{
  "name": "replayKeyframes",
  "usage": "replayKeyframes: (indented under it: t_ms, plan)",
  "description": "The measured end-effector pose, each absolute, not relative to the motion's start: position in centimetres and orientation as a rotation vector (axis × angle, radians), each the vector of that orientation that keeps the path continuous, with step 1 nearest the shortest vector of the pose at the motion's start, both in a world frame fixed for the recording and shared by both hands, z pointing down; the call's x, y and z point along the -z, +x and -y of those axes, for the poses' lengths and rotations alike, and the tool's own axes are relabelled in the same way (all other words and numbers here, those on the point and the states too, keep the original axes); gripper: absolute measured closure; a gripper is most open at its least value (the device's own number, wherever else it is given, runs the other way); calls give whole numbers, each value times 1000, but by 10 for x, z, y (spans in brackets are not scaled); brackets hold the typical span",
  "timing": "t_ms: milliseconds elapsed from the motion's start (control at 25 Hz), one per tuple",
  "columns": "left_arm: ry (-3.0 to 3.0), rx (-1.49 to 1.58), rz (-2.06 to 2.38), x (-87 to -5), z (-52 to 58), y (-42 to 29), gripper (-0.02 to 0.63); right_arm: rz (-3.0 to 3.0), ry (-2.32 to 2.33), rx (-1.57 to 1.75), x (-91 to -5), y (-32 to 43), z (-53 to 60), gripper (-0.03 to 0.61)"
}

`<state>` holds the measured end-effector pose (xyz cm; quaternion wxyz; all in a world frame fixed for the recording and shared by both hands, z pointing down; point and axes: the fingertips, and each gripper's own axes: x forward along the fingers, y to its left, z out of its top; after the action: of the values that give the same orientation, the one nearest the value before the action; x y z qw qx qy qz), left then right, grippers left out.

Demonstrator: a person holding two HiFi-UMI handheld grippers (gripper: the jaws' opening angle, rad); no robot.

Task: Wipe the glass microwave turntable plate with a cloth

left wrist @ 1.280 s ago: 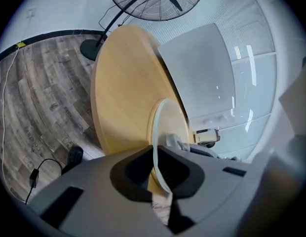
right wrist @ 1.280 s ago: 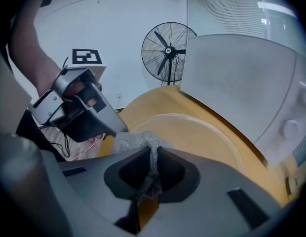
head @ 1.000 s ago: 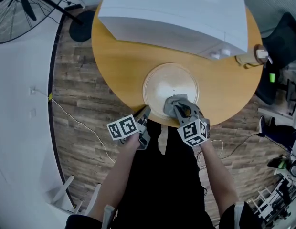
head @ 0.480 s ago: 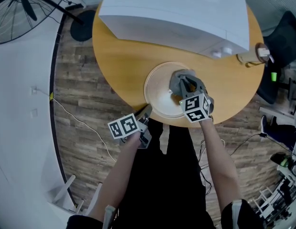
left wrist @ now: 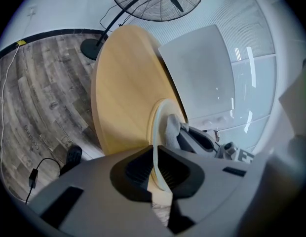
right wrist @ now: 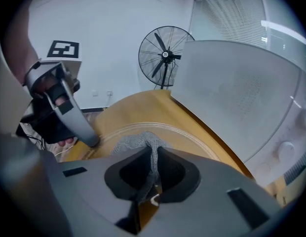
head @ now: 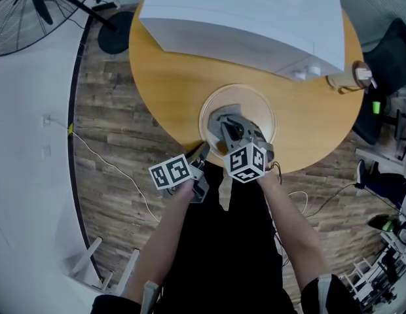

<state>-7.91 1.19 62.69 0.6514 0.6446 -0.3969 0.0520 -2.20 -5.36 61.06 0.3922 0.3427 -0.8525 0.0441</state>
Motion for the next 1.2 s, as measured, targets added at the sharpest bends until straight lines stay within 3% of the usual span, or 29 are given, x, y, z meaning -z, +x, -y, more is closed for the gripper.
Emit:
replayKeyframes:
  t_ms: [400,800,1200]
  plan:
    - [1466,-122,889,-627,-12,-79,589,2179,823,-96,-613,11,6,532]
    - [1473,-114,885,-627,-11,-78,589,2097,979,-80,-616,43,70,534]
    - [1440,-56,878,-627,-8,-80,589,1945,1179,-297,-611,93,101,531]
